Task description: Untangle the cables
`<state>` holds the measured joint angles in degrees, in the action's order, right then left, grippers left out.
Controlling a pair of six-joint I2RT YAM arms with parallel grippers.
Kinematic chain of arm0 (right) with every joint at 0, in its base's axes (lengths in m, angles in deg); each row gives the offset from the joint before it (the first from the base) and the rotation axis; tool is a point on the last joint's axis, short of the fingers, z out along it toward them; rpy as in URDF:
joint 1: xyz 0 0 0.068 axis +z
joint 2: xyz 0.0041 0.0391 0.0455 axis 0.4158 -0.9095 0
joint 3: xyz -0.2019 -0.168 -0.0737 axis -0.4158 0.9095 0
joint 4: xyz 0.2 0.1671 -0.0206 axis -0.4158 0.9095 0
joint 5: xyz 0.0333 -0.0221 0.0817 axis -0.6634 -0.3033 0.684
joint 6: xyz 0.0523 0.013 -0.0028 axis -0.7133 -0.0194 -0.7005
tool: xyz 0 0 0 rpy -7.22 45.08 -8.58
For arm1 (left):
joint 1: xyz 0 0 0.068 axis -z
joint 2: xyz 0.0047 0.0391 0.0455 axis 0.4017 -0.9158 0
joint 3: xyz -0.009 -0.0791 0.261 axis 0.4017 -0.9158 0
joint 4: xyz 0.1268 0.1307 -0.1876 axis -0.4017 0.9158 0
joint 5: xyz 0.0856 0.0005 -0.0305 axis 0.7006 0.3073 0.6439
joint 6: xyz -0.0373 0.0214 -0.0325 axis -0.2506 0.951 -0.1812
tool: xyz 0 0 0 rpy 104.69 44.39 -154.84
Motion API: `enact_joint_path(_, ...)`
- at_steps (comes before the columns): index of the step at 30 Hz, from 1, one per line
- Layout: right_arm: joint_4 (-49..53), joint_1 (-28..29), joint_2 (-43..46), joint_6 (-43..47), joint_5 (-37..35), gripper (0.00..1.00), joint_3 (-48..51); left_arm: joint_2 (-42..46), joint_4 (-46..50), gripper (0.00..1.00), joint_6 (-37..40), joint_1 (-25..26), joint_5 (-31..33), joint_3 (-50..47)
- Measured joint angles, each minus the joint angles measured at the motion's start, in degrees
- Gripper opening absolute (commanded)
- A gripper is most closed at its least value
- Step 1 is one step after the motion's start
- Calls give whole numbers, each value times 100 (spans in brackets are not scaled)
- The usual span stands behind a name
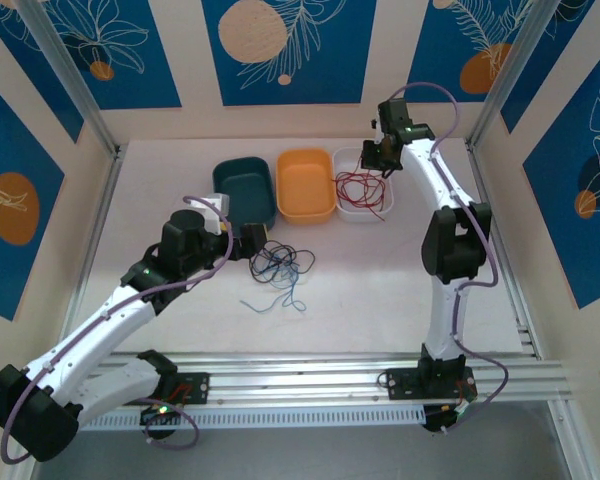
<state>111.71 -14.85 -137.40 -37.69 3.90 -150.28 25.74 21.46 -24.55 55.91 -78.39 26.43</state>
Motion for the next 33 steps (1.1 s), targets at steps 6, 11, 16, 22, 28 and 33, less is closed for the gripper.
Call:
enact_joint_path(6, 195, -33, -584, 0, -280, 0, -549, 0, 81, 100, -2, -33, 7, -61)
enact_joint_path(11, 299, -37, -1102, -44, -409, 0, -1045, 0, 129, 100, -2, -52, 7, -68)
enact_joint_path(16, 339, -37, -1499, -120, -562, 0, -1429, 0, 170, 100, 0, -68, 7, -68)
enact_joint_path(22, 328, -35, -1744, -229, -599, 0, -1582, 0, 190, 100, 0, -105, 7, -68)
enact_joint_path(28, 116, -17, -1784, -348, -503, 0, -1526, 0, 192, 100, 0, -133, 7, -74)
enact_joint_path(33, -59, 20, -1786, -444, -142, 0, -1471, 0, 188, 100, -2, -155, 4, -127)
